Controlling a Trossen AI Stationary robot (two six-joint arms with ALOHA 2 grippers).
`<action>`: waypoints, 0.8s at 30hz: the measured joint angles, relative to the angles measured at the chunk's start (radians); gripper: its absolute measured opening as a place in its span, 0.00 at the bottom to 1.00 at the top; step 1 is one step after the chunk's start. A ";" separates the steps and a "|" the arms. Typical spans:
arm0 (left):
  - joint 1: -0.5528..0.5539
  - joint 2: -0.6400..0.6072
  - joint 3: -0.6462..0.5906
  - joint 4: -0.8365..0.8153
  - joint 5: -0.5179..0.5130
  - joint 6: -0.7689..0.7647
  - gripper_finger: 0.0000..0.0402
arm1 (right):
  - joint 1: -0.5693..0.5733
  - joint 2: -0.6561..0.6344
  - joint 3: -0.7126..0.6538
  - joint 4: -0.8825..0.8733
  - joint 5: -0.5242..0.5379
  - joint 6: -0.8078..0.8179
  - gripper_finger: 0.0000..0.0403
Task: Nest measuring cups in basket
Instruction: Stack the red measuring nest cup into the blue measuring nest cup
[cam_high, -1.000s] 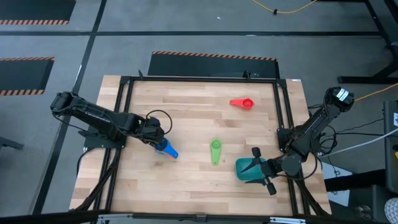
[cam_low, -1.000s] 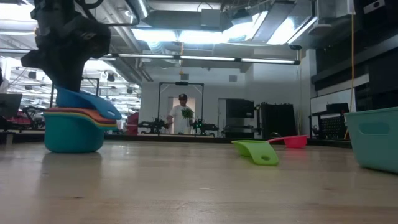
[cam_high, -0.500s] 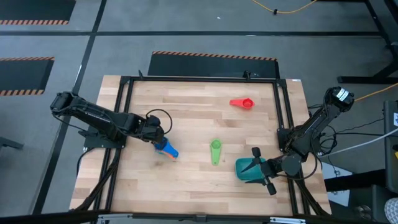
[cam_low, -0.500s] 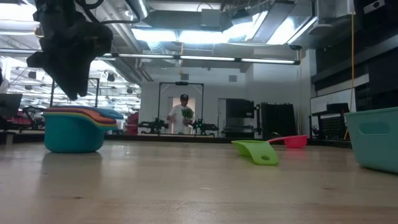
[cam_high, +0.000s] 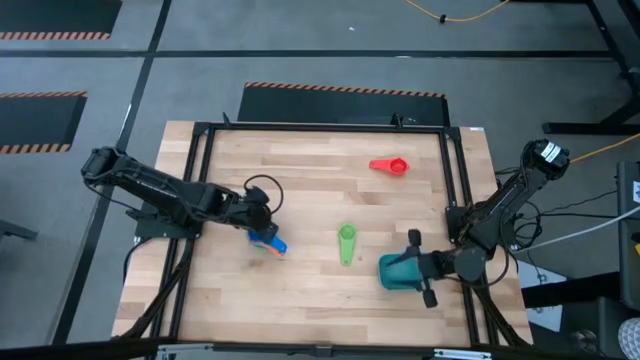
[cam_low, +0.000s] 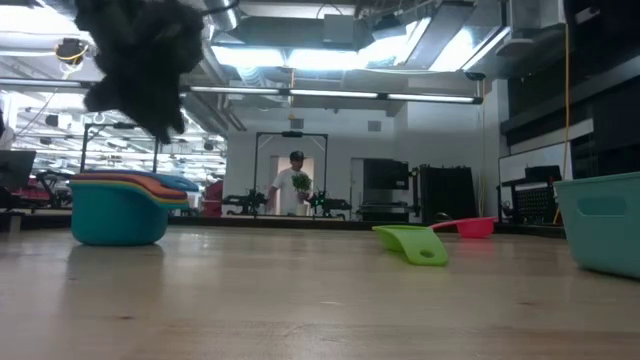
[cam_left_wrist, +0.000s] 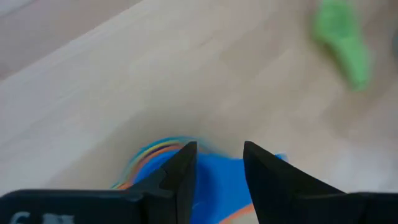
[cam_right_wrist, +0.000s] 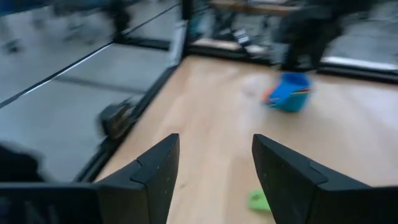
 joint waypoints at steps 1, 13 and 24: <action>-0.003 0.000 0.000 0.035 -0.002 0.017 0.31 | 0.000 0.000 0.000 0.015 0.040 0.001 0.52; -0.051 0.003 0.000 0.262 -0.079 0.125 0.31 | -0.186 -0.052 0.000 0.149 0.179 0.104 0.52; -0.063 0.074 0.000 0.266 -0.076 0.120 0.31 | -0.530 -0.297 0.001 -0.157 0.180 0.193 0.52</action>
